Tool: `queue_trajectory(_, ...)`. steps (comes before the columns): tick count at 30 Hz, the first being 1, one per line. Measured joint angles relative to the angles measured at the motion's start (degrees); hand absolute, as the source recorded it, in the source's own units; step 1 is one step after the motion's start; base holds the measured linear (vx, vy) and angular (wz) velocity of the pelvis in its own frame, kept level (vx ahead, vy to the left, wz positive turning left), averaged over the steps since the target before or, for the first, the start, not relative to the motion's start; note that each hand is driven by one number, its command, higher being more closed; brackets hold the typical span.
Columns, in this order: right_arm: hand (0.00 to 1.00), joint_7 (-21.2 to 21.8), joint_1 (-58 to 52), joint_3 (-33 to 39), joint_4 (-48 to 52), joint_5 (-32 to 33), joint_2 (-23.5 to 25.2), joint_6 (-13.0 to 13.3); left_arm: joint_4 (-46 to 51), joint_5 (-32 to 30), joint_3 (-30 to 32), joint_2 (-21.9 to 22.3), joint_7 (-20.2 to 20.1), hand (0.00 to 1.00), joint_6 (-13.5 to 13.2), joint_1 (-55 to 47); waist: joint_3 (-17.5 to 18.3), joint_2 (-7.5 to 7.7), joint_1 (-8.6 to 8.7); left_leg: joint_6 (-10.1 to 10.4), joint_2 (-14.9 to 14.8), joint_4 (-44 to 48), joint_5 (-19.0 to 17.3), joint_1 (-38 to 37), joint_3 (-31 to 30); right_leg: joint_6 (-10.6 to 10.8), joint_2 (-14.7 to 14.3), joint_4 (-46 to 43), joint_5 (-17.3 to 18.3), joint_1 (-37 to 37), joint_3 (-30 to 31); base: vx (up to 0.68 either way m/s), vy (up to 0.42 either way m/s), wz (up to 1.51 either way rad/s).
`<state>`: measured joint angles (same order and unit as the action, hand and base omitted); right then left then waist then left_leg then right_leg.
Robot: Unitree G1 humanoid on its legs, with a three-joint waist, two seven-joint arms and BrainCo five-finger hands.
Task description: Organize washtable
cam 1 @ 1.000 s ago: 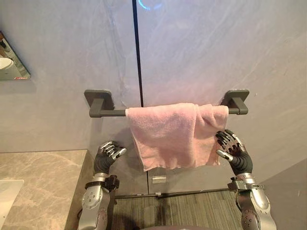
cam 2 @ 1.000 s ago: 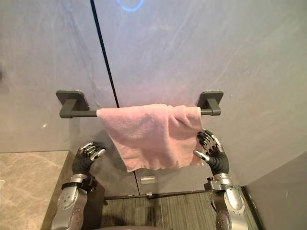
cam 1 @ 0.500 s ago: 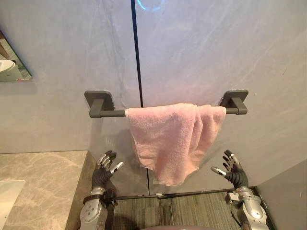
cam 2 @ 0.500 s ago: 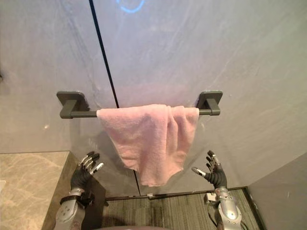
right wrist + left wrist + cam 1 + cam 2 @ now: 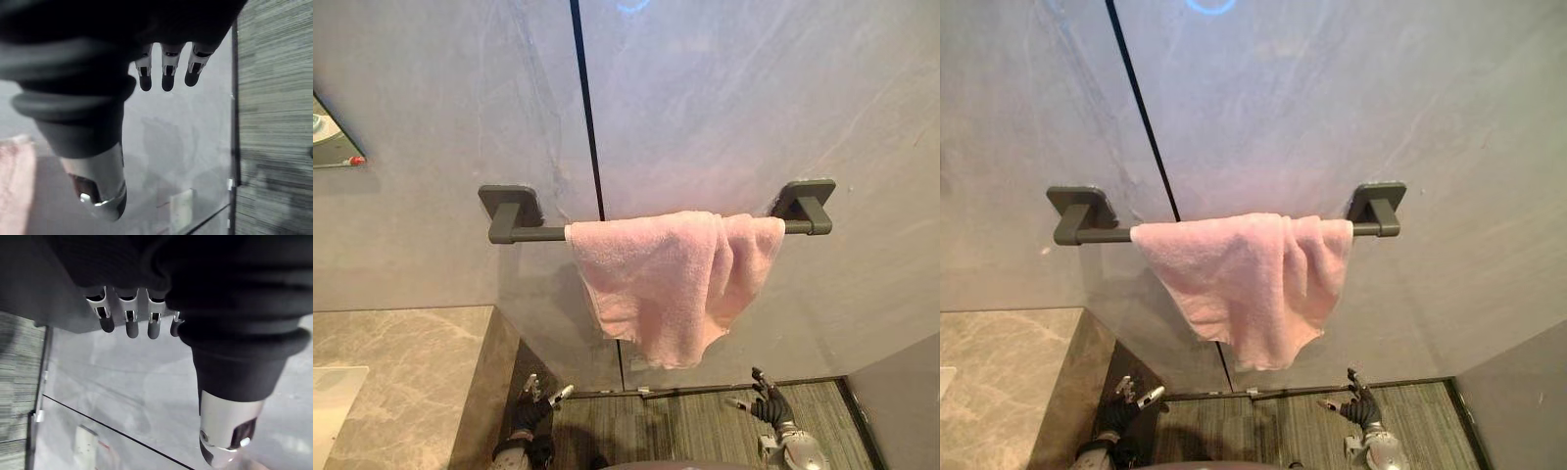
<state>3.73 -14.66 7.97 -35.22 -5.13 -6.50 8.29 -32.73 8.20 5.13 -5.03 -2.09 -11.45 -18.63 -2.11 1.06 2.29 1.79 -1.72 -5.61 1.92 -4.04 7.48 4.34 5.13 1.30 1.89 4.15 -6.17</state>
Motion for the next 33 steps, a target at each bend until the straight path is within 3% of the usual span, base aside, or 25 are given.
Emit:
queue_trajectory(10, 0.00, -0.1, 1.7, -1.7, -8.8, -0.3, -0.2, -0.5, -11.1, -3.4, -0.6, 0.0, 1.3, 0.00, 1.0, 1.2, -1.1, 0.03, 0.04, 0.0, 0.0, -0.3, 0.0, -0.9, 0.5, 0.0, 0.0, -0.1, 0.0, 0.5, 0.5, -0.03, -0.005, -0.02)
queue_trajectory(29, 0.00, -2.5, 4.1, -0.9, -14.0, -2.2, -0.2, -2.2, -16.5, -4.2, 0.0, -0.3, 2.4, 0.00, 1.1, 4.2, -1.7, -0.10, -0.01, 0.2, -0.1, 0.1, -1.6, -1.0, 3.1, 0.2, -0.1, -0.1, 0.3, -0.7, 3.2, 0.01, -0.007, -0.08)
queue_trajectory(32, 0.00, -2.5, 6.4, -1.0, -14.0, -2.2, -0.3, -2.2, -16.5, -4.2, 0.0, -0.4, 2.6, 0.00, 1.1, 5.0, -2.9, -0.02, -0.16, 0.3, -0.3, 0.8, -2.2, -0.3, 4.8, 0.1, -0.3, -5.4, 2.4, -4.5, 4.9, 0.00, -0.007, -0.27)
queue_trajectory(33, 0.00, -2.5, 8.2, -1.1, -14.0, -2.2, -0.3, -2.2, -16.3, -4.1, 0.0, -0.7, 2.7, 0.00, 1.1, 5.8, -4.2, 0.34, -0.30, 0.3, -0.8, 4.3, -4.0, 1.5, 5.6, 0.4, -0.1, -8.4, 3.1, -6.5, 4.9, -0.03, -0.031, -0.32)
